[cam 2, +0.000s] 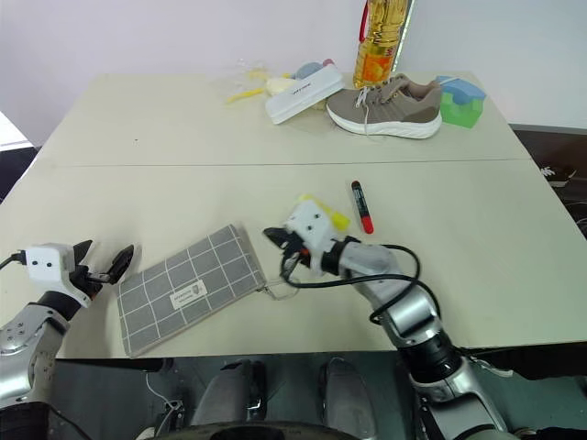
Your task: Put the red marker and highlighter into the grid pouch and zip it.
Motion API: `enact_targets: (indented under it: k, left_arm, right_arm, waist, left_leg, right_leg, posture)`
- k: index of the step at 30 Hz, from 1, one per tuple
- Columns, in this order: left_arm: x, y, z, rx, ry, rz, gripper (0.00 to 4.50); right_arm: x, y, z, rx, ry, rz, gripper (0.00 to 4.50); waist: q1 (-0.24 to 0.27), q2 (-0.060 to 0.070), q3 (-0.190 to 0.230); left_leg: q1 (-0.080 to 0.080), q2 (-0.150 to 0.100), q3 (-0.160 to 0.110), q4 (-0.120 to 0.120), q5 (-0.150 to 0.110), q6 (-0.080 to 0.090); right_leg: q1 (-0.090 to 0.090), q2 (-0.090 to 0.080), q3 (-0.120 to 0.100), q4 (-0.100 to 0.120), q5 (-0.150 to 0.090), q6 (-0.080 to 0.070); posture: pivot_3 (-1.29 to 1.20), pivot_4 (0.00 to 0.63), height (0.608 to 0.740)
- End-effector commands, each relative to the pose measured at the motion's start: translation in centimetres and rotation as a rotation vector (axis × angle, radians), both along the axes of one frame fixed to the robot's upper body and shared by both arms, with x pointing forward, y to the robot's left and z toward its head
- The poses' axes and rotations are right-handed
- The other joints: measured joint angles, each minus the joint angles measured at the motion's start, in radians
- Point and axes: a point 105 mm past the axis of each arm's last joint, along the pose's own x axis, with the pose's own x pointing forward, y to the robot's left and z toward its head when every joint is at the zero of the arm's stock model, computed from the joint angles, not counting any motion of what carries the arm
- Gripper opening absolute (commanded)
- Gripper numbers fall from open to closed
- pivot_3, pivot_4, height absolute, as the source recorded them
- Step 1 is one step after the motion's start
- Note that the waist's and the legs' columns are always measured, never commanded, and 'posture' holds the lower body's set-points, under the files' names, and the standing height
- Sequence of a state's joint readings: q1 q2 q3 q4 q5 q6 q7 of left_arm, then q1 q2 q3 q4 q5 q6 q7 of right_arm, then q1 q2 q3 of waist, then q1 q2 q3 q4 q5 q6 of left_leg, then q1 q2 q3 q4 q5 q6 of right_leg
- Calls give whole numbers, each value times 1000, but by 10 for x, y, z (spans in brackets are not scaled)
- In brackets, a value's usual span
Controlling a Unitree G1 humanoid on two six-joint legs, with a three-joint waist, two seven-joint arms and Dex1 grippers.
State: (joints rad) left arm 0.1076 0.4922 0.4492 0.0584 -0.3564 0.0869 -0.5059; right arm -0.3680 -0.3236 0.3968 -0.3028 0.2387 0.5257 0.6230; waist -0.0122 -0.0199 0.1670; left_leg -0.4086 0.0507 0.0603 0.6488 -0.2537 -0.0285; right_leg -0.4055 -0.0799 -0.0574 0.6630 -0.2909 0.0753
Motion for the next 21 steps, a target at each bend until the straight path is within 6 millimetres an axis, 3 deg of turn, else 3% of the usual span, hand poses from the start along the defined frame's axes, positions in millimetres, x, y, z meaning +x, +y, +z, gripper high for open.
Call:
enact_targets:
  k: [1,3,8,11,16,21]
  left_arm:
    - [-2,2,12,34,-44,-1,4500]
    - [-6,1,11,41,-39,-7,4500]
    - [-11,3,10,48,-29,-3,4500]
    - [-13,4,11,59,-25,-7,4500]
    - [-22,7,21,138,-15,-61,4500]
    - [-54,-9,20,502,122,-433,4500]
  right_arm:
    - [-3,17,1,5,24,69,22]
    - [-1,18,-15,-80,65,86,22]
    - [-3,30,-22,-132,95,154,22]
    - [0,34,-40,-198,173,123,22]
    - [2,20,-68,-328,270,33,22]
    - [1,19,-62,-302,256,45,22]
  waist:
    - [-1,0,0]
    - [-2,0,0]
    - [-2,0,0]
    - [-6,0,0]
    - [-6,-1,-1]
    - [-5,-2,-2]
  left_leg:
    - [0,0,0,0,0,0]
    - [0,0,0,0,0,0]
    - [0,0,0,0,0,0]
    - [0,1,0,0,0,0]
    - [1,1,0,-1,0,0]
    - [1,1,0,-1,0,0]
  right_leg:
    - [0,0,0,0,0,0]
    - [0,0,0,0,0,0]
    - [0,0,0,0,0,0]
    - [0,0,0,0,0,0]
    - [-1,-2,0,0,0,0]
    - [-2,-4,0,0,-2,-4]
  posture:
    - [0,150,740]
    - [0,150,740]
    - [0,150,740]
    - [0,150,740]
    - [0,150,740]
    - [0,150,740]
